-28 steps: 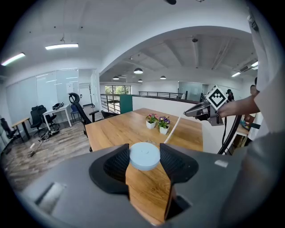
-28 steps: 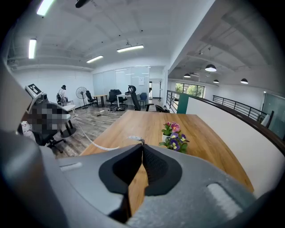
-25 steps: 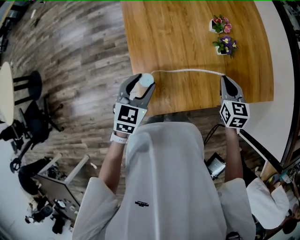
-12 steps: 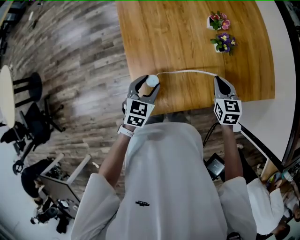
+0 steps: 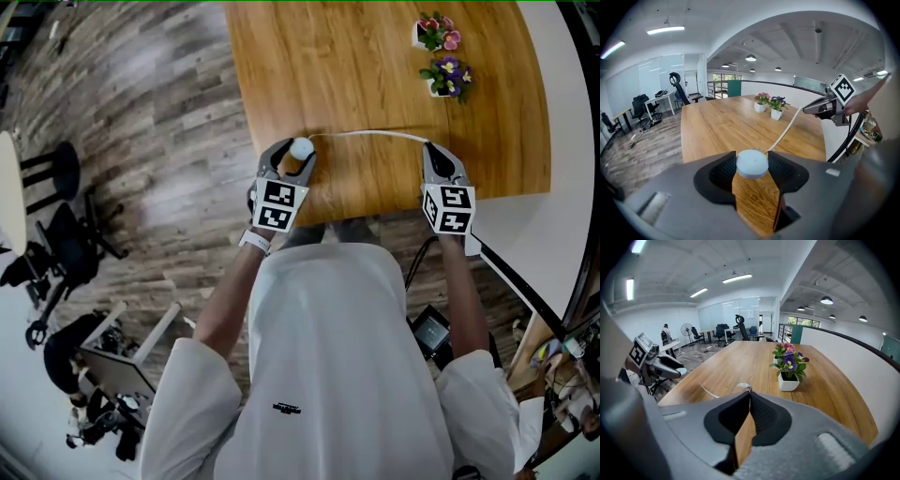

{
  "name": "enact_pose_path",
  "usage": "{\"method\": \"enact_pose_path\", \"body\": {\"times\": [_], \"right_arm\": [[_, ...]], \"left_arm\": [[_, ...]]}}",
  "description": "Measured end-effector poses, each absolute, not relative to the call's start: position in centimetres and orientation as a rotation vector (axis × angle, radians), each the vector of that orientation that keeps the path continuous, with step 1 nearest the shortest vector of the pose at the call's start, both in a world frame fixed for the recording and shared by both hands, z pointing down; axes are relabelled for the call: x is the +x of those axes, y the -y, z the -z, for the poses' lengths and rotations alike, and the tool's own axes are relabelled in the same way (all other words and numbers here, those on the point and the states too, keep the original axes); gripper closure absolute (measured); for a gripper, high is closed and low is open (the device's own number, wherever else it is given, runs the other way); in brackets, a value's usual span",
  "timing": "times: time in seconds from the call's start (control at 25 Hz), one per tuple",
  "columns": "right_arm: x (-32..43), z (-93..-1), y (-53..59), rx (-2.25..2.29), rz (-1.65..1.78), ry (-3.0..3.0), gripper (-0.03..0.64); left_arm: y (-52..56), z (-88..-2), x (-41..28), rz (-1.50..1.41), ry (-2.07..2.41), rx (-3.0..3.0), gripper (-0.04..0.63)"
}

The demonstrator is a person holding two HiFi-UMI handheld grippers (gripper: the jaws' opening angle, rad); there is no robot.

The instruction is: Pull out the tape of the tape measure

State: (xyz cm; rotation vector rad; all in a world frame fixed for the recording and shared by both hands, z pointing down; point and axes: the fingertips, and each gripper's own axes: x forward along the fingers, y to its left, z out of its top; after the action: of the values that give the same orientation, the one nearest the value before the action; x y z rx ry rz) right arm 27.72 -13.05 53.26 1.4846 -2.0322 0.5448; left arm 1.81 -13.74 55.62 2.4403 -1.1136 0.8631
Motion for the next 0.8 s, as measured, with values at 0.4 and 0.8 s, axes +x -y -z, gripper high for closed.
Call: {"method": "enact_pose_path", "body": {"times": [0.4, 0.8], "right_arm": [[28.6, -57.7, 13.3, 1.463, -0.586, 1.982, 0.607], [28.8, -63.0, 12.9, 1.392, -0.686, 1.900, 0.607]], "left_arm": [[13.7, -61.5, 0.9, -1.031, 1.107, 2.338, 0.358], [13.1, -64.3, 1.8, -1.069, 1.099, 2.297, 0.357]]}}
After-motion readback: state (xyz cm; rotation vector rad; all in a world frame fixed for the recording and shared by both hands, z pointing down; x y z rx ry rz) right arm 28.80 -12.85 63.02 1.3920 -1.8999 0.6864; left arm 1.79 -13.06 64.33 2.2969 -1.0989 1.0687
